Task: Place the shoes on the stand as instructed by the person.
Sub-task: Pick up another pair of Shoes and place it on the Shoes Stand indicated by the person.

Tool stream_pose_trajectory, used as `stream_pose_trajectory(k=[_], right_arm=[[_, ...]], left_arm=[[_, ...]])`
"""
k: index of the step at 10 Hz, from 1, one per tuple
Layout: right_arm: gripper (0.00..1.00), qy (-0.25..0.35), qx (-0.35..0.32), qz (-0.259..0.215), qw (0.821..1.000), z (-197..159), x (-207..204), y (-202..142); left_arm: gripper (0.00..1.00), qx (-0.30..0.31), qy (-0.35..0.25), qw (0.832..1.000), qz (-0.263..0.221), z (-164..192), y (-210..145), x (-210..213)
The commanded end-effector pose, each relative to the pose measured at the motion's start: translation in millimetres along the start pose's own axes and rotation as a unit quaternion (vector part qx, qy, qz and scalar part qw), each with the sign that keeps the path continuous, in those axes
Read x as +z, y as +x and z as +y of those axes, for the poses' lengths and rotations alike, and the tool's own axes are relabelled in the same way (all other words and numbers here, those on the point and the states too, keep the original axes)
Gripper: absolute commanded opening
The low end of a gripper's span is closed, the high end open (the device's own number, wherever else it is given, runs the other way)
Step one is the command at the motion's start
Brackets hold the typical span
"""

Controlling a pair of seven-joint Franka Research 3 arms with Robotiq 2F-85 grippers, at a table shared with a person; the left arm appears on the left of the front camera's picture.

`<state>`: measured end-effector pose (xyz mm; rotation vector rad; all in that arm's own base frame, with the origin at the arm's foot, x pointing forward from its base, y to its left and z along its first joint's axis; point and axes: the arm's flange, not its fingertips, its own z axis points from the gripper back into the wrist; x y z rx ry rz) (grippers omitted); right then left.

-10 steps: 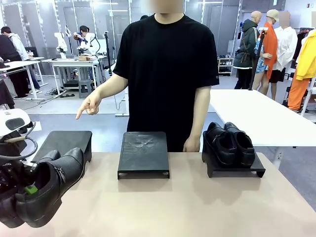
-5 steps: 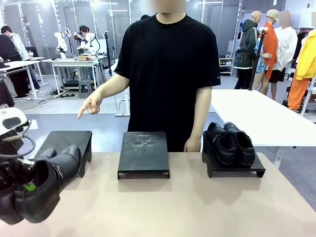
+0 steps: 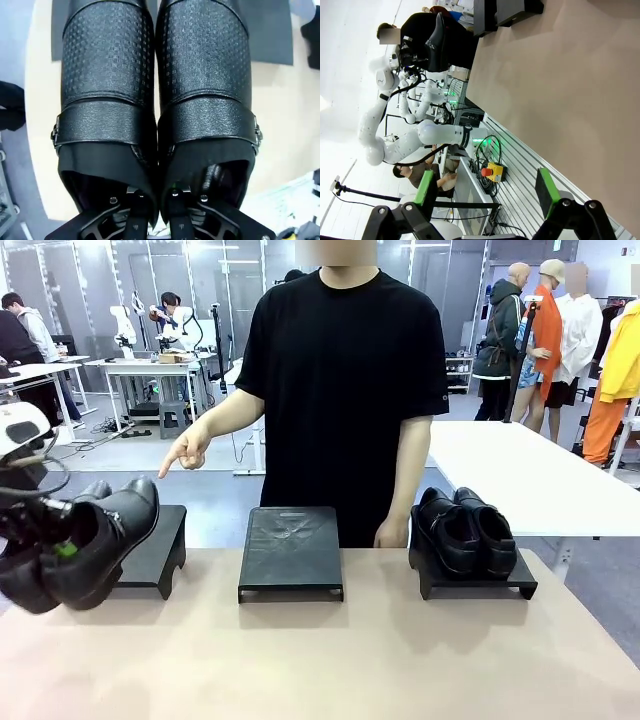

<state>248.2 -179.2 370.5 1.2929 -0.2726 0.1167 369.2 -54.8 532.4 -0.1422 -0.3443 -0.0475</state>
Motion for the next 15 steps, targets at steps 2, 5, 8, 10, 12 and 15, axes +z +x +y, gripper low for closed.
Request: stream_pose_trajectory(k=[2,5,8,10,12,15], right_arm=[[1.0,0.003,0.003,-0.001,1.0,3.9,-0.3,-1.9],[1.0,0.003,0.003,-0.001,1.0,3.9,-0.3,-1.9],[1.0,0.003,0.003,-0.001,1.0,3.9,-0.3,-1.9],[1.0,0.003,0.003,-0.001,1.0,3.9,-0.3,-1.9],[1.0,0.003,0.003,-0.001,1.0,3.9,-0.3,-1.9],[1.0,0.003,0.003,-0.001,1.0,3.9,-0.3,-1.9]], left_arm=[[0.08,0.019,0.037,0.999,-0.029,2.4,59.5,-9.0],[0.08,0.028,0.054,0.998,-0.034,22.7,100.9,-45.2],[0.08,0.035,0.074,0.996,-0.04,53.8,134.5,-93.3],[0.08,0.043,0.065,0.996,-0.037,61.6,146.1,-108.9],[0.08,0.029,0.084,0.995,-0.049,63.7,154.0,-119.1],[0.08,0.027,0.108,0.992,-0.065,67.9,161.2,-134.1]])
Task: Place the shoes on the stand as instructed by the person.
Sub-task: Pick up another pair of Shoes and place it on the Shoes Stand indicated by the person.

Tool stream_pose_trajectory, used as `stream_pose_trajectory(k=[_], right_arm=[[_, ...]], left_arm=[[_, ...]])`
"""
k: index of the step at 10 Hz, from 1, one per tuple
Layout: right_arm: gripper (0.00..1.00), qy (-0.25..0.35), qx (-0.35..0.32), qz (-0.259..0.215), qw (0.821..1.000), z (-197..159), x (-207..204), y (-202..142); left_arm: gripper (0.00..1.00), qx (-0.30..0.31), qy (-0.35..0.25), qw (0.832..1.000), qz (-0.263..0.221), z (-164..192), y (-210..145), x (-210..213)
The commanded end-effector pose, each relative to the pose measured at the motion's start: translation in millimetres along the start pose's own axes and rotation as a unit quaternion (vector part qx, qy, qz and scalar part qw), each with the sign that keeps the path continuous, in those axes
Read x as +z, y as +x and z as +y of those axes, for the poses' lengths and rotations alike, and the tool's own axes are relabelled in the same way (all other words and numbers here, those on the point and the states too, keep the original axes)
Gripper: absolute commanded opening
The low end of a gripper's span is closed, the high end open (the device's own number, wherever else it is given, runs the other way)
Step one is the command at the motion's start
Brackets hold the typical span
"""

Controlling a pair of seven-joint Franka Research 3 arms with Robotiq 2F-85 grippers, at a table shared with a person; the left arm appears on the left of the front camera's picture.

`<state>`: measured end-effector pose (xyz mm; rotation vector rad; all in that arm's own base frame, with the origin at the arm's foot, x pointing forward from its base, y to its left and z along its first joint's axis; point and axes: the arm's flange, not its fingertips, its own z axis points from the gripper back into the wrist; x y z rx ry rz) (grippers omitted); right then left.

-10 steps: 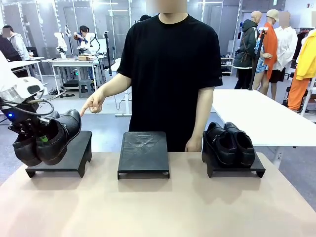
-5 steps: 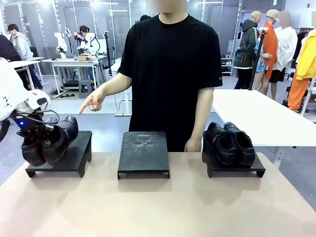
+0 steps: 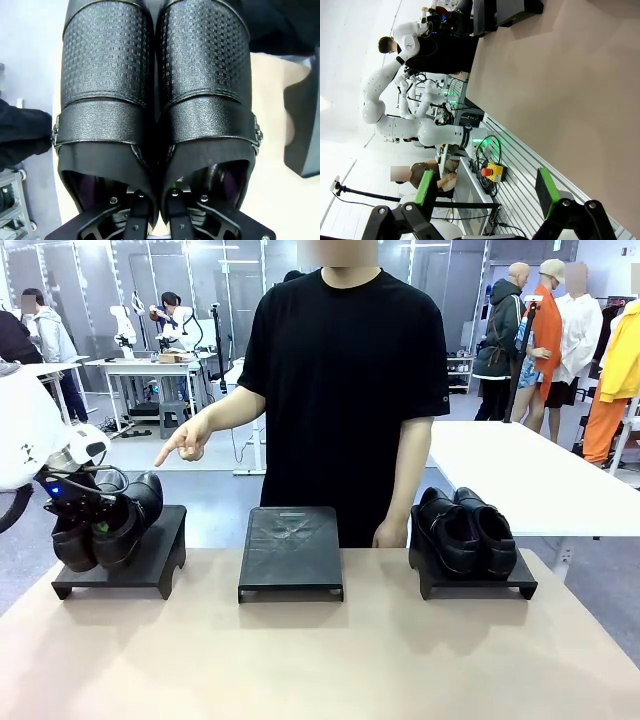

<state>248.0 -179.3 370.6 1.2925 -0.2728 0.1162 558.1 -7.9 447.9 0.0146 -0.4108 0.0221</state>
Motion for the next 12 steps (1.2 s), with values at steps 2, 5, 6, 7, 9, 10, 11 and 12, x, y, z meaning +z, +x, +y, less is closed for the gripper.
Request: stream_pose_trajectory(k=[2,5,6,7,9,10,11,12], right_arm=[[1.0,0.004,0.003,-0.001,1.0,3.8,-0.5,-1.8],[1.0,0.004,0.003,-0.001,1.0,3.8,-0.5,-1.8],[1.0,0.004,0.003,-0.001,1.0,3.8,-0.5,-1.8],[1.0,0.004,0.003,-0.001,1.0,3.8,-0.5,-1.8],[1.0,0.004,0.003,-0.001,1.0,3.8,-0.5,-1.8],[1.0,0.004,0.003,-0.001,1.0,3.8,-0.5,-1.8],[1.0,0.004,0.003,-0.001,1.0,3.8,-0.5,-1.8],[1.0,0.004,0.003,-0.001,1.0,3.8,-0.5,-1.8]], left_arm=[[0.08,0.002,0.025,0.999,-0.04,-4.5,18.2,-7.3],[0.08,-0.011,0.007,0.999,-0.036,-6.1,21.5,-20.0],[0.08,-0.014,0.0,0.999,-0.033,-6.2,20.4,-22.8],[0.08,-0.019,-0.001,0.999,-0.034,-4.3,19.7,-24.8],[0.08,-0.022,-0.01,0.999,-0.039,-0.8,22.3,-27.6],[0.08,-0.025,-0.018,0.998,-0.05,-1.7,23.4,-30.9],[0.08,-0.03,-0.021,0.998,-0.043,-3.1,20.9,-33.8],[0.08,-0.033,-0.022,0.998,-0.041,-3.4,19.6,-36.2]])
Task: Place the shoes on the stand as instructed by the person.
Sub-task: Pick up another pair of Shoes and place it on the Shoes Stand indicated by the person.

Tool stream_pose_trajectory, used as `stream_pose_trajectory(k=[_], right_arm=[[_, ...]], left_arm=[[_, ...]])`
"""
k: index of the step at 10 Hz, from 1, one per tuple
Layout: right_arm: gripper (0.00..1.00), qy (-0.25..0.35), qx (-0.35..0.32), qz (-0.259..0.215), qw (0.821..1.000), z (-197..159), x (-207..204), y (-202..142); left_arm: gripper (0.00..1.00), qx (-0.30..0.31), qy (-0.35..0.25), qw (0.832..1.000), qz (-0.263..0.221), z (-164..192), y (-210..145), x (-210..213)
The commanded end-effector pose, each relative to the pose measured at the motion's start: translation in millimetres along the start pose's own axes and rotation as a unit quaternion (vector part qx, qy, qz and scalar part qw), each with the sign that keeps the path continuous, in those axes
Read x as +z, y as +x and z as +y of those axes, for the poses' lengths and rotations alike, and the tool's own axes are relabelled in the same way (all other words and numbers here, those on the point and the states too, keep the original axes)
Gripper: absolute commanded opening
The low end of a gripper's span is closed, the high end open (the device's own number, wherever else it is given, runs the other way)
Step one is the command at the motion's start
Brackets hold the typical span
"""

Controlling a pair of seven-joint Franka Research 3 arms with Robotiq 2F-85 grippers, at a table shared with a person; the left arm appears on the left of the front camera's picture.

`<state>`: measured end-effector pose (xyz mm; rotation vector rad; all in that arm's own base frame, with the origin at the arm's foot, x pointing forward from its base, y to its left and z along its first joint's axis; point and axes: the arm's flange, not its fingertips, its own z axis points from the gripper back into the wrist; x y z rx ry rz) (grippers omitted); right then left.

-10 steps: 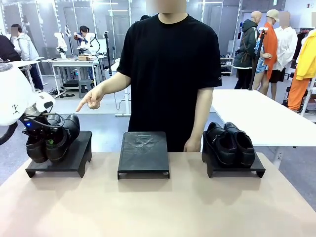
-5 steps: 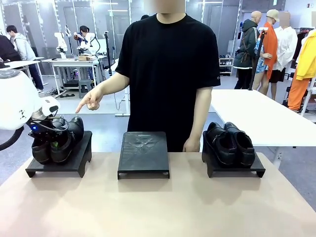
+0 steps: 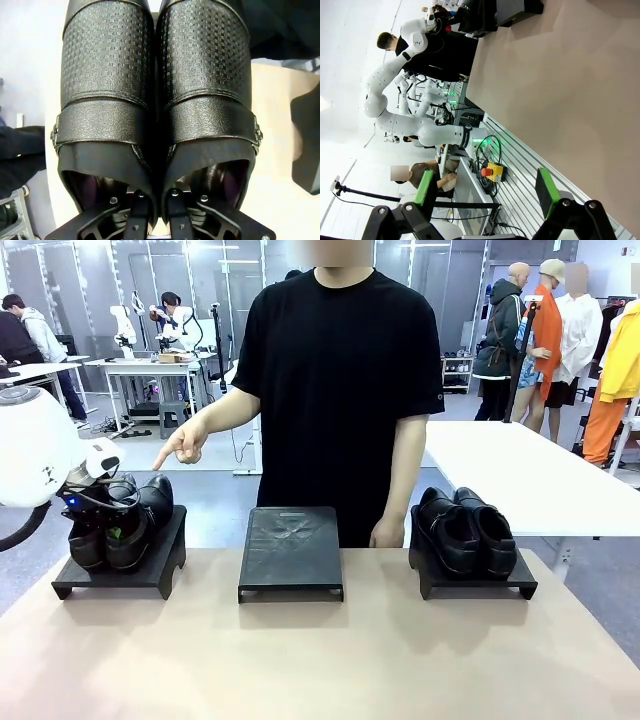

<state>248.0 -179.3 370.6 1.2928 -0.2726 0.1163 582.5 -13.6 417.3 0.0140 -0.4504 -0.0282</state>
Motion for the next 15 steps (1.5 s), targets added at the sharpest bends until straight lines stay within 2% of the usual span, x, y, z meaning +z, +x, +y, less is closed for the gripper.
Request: stream_pose_trajectory(k=[1,2,3,7,8,10,11,12,13,14,15], right_arm=[[1.0,0.004,0.003,-0.001,1.0,3.8,-0.5,-1.8],[1.0,0.004,0.003,-0.001,1.0,3.8,-0.5,-1.8],[1.0,0.004,0.003,-0.001,1.0,3.8,-0.5,-1.8],[1.0,0.004,0.003,-0.001,1.0,3.8,-0.5,-1.8],[1.0,0.004,0.003,-0.001,1.0,3.8,-0.5,-1.8],[1.0,0.004,0.003,-0.001,1.0,3.8,-0.5,-1.8],[1.0,0.004,0.003,-0.001,1.0,3.8,-0.5,-1.8],[1.0,0.004,0.003,-0.001,1.0,3.8,-0.5,-1.8],[1.0,0.004,0.003,-0.001,1.0,3.8,-0.5,-1.8],[1.0,0.004,0.003,-0.001,1.0,3.8,-0.5,-1.8],[1.0,0.004,0.003,-0.001,1.0,3.8,-0.5,-1.8]], left_arm=[[0.08,-0.009,-0.021,1.0,-0.02,5.5,8.7,-0.8],[0.08,-0.007,-0.026,0.999,-0.021,6.9,9.5,-2.0],[0.14,-0.004,-0.031,0.999,-0.023,8.4,9.9,-1.7],[0.86,0.0,-0.028,0.999,-0.024,8.3,9.3,-0.6],[1.0,0.0,-0.028,0.999,-0.026,9.0,8.4,3.2],[1.0,0.0,-0.02,1.0,-0.019,7.7,3.4,14.0],[0.86,0.001,-0.022,1.0,-0.012,8.2,0.2,18.6],[0.96,0.002,-0.027,1.0,-0.008,4.8,-3.2,24.1],[1.0,0.012,-0.01,1.0,-0.011,2.3,-8.6,29.2],[1.0,0.028,-0.003,0.999,-0.015,-0.4,-16.4,38.5],[1.0,0.008,-0.019,1.0,-0.019,3.4,1.8,20.3]])
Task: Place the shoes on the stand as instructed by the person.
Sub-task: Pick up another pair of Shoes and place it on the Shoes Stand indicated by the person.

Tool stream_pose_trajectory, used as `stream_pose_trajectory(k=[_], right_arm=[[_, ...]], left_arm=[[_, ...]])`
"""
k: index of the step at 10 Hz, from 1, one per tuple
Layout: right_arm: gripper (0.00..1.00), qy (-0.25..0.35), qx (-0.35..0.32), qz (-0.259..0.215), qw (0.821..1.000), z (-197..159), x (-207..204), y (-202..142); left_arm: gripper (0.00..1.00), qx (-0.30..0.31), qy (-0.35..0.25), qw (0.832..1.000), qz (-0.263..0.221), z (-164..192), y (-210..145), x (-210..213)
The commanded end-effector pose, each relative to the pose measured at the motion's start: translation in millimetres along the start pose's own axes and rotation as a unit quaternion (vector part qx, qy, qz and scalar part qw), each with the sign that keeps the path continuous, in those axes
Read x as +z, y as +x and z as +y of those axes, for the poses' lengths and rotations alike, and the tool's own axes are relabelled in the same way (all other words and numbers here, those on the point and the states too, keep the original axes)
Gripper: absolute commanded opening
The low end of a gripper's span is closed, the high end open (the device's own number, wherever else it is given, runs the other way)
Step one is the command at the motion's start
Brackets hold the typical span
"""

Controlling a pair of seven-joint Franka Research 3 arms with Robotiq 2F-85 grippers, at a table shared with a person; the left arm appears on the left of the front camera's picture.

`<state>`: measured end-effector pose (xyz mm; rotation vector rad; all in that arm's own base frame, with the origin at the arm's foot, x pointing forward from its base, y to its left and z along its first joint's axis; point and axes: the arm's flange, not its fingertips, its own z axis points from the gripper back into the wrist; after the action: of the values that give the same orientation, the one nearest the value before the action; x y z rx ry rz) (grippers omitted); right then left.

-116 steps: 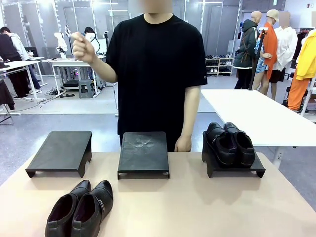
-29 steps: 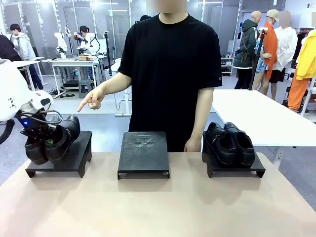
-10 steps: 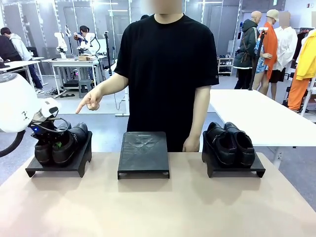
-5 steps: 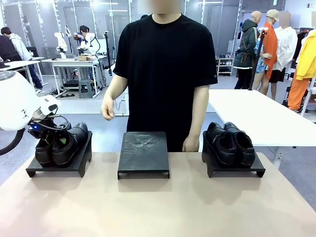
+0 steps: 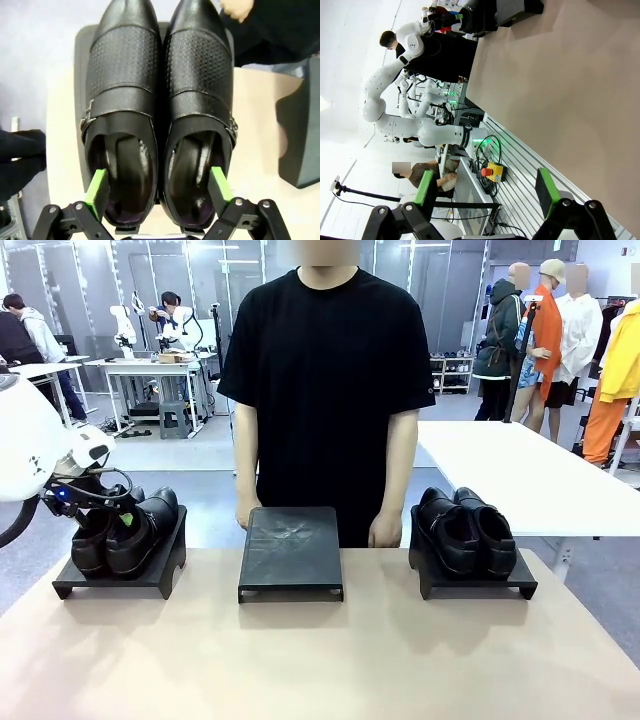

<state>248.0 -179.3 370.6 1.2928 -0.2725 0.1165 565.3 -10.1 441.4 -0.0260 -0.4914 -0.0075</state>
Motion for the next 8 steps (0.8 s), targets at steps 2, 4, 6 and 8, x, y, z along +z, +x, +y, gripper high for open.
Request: stream_pose_trajectory(k=[2,4,6,8], right_arm=[[1.0,0.004,0.003,-0.001,1.0,3.7,-0.4,-1.8],[1.0,0.004,0.003,-0.001,1.0,3.7,-0.4,-1.8],[1.0,0.004,0.003,-0.001,1.0,3.7,-0.4,-1.8],[1.0,0.004,0.003,-0.001,1.0,3.7,-0.4,-1.8]], left_arm=[[1.0,-0.006,-0.002,1.0,0.002,-0.2,6.5,-9.2],[1.0,-0.006,-0.002,1.0,0.002,-0.2,6.5,-9.2],[1.0,-0.006,-0.002,1.0,0.002,-0.2,6.5,-9.2],[1.0,-0.006,-0.002,1.0,0.002,-0.2,6.5,-9.2]])
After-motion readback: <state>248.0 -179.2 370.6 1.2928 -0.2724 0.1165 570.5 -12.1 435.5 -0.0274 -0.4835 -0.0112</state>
